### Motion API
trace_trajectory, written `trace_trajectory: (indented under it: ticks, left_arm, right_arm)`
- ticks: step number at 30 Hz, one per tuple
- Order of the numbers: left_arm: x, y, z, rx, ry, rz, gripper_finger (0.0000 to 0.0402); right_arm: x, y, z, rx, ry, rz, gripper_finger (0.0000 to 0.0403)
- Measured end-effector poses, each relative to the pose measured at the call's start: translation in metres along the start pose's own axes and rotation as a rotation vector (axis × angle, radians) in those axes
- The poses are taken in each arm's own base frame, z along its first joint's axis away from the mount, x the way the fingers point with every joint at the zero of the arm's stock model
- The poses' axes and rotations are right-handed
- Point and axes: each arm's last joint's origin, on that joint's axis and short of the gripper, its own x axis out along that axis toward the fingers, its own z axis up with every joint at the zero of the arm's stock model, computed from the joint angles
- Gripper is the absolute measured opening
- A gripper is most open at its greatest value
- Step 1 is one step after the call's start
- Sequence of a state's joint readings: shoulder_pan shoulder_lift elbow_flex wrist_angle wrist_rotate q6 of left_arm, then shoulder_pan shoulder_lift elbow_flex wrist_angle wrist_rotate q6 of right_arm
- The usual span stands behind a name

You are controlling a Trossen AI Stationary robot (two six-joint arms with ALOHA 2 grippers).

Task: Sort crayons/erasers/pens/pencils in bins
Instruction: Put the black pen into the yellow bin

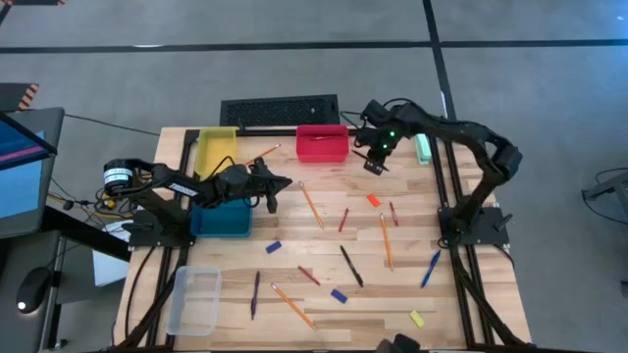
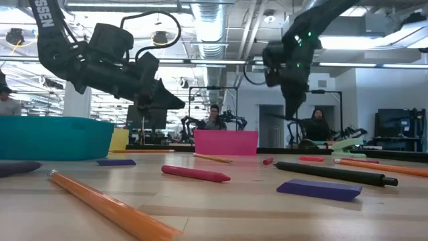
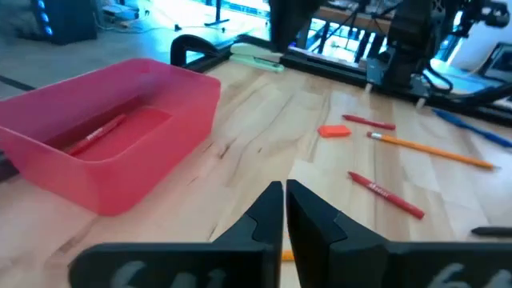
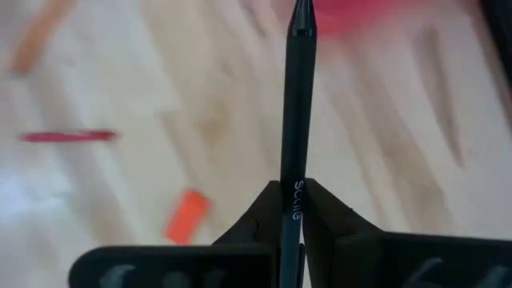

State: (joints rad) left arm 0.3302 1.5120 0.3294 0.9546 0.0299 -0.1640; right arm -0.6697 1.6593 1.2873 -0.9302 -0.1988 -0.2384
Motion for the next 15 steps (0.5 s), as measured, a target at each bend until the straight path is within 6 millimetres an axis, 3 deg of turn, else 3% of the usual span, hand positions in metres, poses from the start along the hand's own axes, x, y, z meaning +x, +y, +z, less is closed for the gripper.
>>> trace_trajectory:
  ticks: [15]
  left_arm:
    - [-0.003,-0.009,0.022,-0.171,-0.202,-0.186,0.0129]
  right_arm:
    - [-0.007,0.096,0.059,-0.218,-0.54,0.258,0.0039]
